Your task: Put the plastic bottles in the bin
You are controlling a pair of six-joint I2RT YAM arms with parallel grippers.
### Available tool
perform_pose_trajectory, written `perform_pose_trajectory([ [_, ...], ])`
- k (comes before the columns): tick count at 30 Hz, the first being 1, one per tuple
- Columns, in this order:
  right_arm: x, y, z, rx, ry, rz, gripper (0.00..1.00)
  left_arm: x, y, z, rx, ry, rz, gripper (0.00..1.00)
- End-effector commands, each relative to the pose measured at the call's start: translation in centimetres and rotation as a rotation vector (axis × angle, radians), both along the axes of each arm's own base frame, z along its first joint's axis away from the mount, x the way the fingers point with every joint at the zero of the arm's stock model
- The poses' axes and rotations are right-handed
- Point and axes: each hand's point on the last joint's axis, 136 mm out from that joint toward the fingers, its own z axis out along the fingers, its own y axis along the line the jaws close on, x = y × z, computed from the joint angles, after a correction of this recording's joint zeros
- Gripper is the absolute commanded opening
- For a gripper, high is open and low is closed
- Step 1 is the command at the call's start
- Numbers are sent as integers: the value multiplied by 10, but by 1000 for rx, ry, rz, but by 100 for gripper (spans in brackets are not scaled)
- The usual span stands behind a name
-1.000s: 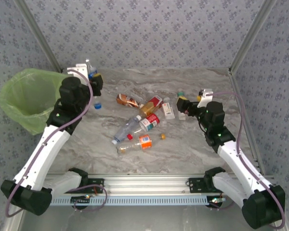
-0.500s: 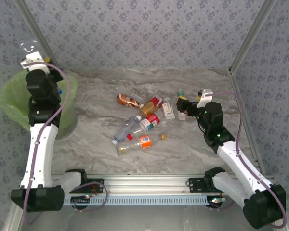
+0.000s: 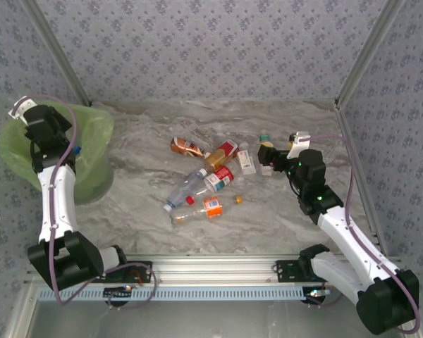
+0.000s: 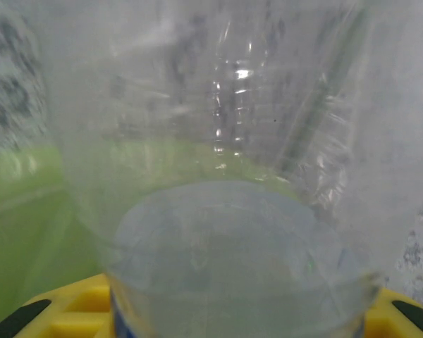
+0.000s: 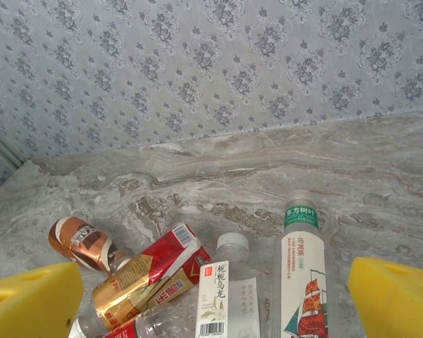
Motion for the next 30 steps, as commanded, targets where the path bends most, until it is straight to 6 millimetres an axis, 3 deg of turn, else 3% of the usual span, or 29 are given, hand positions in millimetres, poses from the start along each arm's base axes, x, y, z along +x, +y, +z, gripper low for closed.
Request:
perform_pose_trajectory([
  [1,-1,-2,8,-10,-9,-17,99,3,-7,-13,-109,-22,-21,41],
  [5,0,-3,6,-20,-2,-23,99,9,-24,-32,-197,-17,-80,41],
  [14,3,-2,2,-25,12,-22,99,29,-65,-50,-232,56,-168,41],
  [18,3,-2,-2,-28,24,-22,99,32,-68,-54,-256,52,-167,45],
  [25,1,-5,-5,-44,35,-35,99,25,-54,-57,-243,92,-75,64],
  [30,2,-7,-7,-50,38,-44,99,21,-50,-55,-237,99,-47,71],
])
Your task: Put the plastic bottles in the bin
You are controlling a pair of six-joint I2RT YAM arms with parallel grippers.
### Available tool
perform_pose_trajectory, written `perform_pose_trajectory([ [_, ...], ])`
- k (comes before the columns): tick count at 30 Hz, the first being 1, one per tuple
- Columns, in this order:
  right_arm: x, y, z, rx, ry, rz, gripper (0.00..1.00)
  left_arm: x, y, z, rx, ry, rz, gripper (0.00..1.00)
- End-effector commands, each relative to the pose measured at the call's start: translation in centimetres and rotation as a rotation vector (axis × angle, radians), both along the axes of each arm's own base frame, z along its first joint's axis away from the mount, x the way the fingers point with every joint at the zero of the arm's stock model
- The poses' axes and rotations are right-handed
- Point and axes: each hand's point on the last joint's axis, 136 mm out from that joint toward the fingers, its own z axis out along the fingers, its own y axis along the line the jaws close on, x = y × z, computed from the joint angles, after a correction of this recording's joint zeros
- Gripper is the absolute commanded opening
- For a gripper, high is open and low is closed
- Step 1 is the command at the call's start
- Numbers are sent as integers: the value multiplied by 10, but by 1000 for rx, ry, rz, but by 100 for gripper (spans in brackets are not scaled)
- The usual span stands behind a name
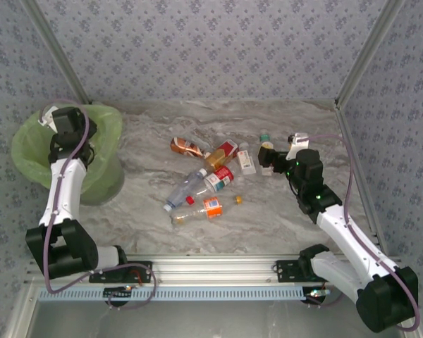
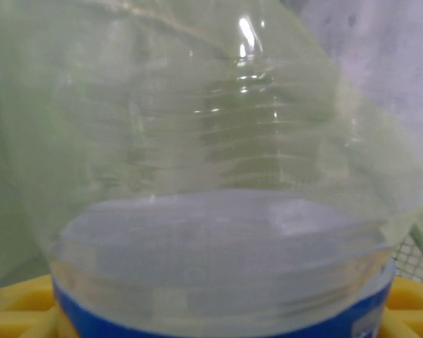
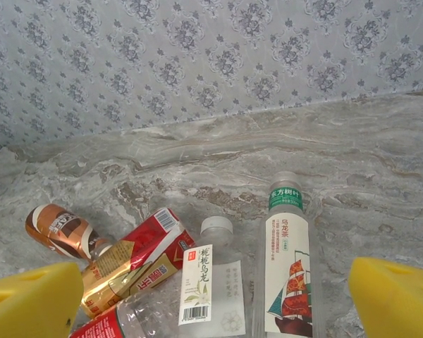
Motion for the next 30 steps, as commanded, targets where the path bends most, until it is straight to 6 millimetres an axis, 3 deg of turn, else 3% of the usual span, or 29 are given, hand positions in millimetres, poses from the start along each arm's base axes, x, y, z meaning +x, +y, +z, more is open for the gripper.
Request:
perform_pose_trajectory([
  [1,1,-4,6,-21,-8,-20,99,-3,6,20,19,-29,38,72],
  [10,3,-17,-19,-47,81,-90,99,-5,-3,25,-3,-37,-5,83],
  [21,13,-47,-102,-26,441,-119,99,-27,-27,62,-20,-125,-130,97],
  [24,17,-47,-117,-51,512,-91,99,-36,-35,70,-29,-154,-160,99],
  [30,22,-26,-135,-68,624,17,99,-50,-52,84,-53,-196,-235,99],
])
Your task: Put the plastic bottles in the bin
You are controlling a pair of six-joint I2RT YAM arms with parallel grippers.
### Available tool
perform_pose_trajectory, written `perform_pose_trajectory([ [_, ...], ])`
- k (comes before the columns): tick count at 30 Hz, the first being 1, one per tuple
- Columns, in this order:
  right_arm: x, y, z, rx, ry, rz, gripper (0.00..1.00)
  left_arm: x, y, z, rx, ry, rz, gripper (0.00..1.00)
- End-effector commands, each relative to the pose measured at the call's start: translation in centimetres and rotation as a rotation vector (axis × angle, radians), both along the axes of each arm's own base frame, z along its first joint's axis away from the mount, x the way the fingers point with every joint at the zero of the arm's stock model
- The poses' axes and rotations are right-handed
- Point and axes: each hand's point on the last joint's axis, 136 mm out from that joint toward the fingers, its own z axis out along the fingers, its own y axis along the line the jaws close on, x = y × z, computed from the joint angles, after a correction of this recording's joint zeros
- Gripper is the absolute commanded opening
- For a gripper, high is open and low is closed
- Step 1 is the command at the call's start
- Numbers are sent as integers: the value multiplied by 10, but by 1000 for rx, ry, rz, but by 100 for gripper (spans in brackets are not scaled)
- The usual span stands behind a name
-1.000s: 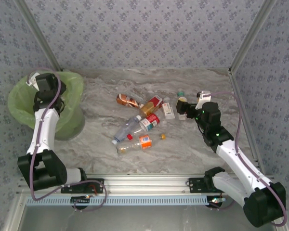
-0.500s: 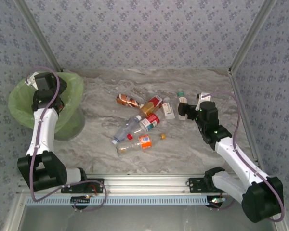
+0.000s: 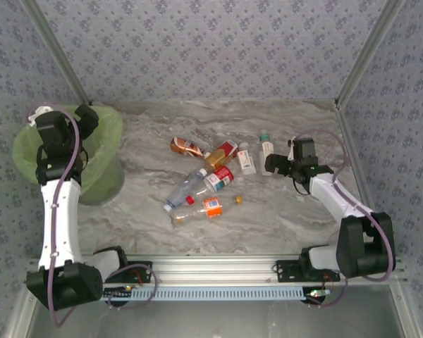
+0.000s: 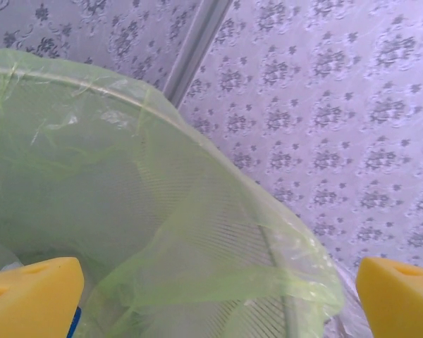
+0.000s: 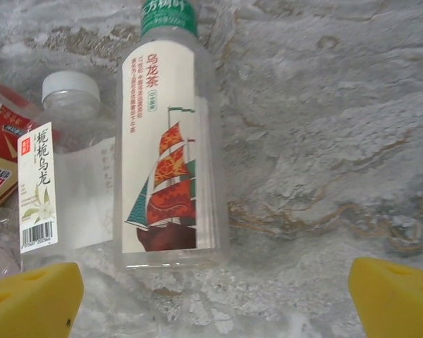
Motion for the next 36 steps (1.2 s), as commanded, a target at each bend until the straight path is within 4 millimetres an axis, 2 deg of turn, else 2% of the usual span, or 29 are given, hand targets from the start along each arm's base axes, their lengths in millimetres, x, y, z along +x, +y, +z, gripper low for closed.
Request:
perform_pose_trajectory([
  [1,0,17,-3,10,75,89,99,-10,-15,7,-26,-16,-75,99],
  [4,4,21,-13,-42,131,88,97,-17,-35,10,-87,-46,-164,99],
  [9,12,25,-30,-53,221,95,91,-28,-81,31,-223,-151,-389,99],
  [12,17,27,-38,-48,247,87,89,-34,-91,31,-261,-157,-435,99],
  [14,21,26,-42,-44,258,64,83,-36,-97,30,-270,-143,-461,99],
  [21,31,19,-58,-101,295,31,74,-32,-115,25,-297,-116,-549,99],
  [25,33,12,-67,-150,314,12,74,-28,-141,27,-247,-112,-653,99],
  [30,32,9,-74,-181,332,17,74,-22,-168,28,-145,-87,-696,99],
  [36,33,15,-83,-164,359,54,80,-16,-195,31,-135,-112,-779,99],
])
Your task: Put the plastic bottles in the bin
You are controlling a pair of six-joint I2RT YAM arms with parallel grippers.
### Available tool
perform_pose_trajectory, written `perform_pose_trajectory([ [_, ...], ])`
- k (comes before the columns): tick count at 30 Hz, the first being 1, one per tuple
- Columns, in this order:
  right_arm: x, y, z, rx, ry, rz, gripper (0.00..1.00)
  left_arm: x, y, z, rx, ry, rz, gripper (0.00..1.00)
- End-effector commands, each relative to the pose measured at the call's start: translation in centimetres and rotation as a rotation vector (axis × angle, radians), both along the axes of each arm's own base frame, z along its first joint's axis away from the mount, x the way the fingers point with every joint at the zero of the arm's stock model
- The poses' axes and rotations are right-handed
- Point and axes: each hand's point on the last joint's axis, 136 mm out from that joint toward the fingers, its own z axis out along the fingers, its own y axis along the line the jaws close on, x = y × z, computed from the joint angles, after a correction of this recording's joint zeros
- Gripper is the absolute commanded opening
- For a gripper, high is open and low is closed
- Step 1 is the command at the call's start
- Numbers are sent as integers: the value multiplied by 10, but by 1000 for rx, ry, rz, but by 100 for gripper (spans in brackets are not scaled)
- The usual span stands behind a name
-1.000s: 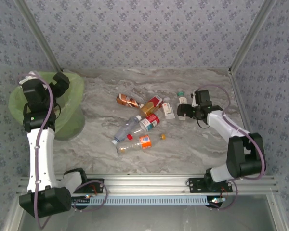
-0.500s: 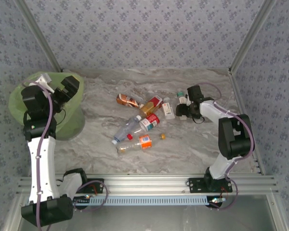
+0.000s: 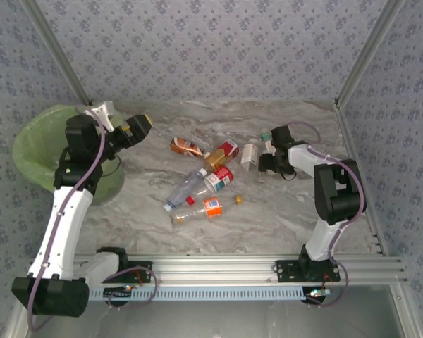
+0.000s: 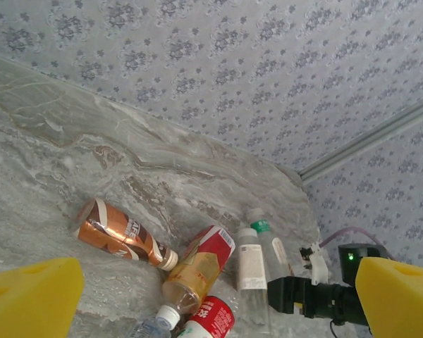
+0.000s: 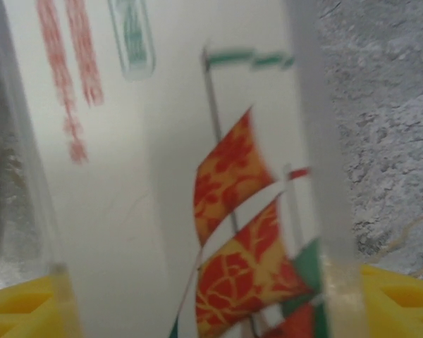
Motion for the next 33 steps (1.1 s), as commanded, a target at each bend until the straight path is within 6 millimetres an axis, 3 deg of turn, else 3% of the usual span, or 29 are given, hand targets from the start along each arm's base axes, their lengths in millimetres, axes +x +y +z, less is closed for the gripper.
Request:
perform_pose_trajectory([
  [1,2,-1,-2,-23,27,9,80,5,-9,29,24,-104,-25,99],
  [7,7,-4,2,-46,-2,-11,67,8,-15,17,31,-67,-37,99],
  [11,2,-10,10,-89,-37,-32,64,9,-16,12,38,-48,-34,99],
  [25,-23,-21,69,-83,-284,-116,53,20,-49,5,72,-55,-106,99],
  [33,-32,2,111,-14,-460,-33,52,27,-83,-7,55,-20,-187,99],
])
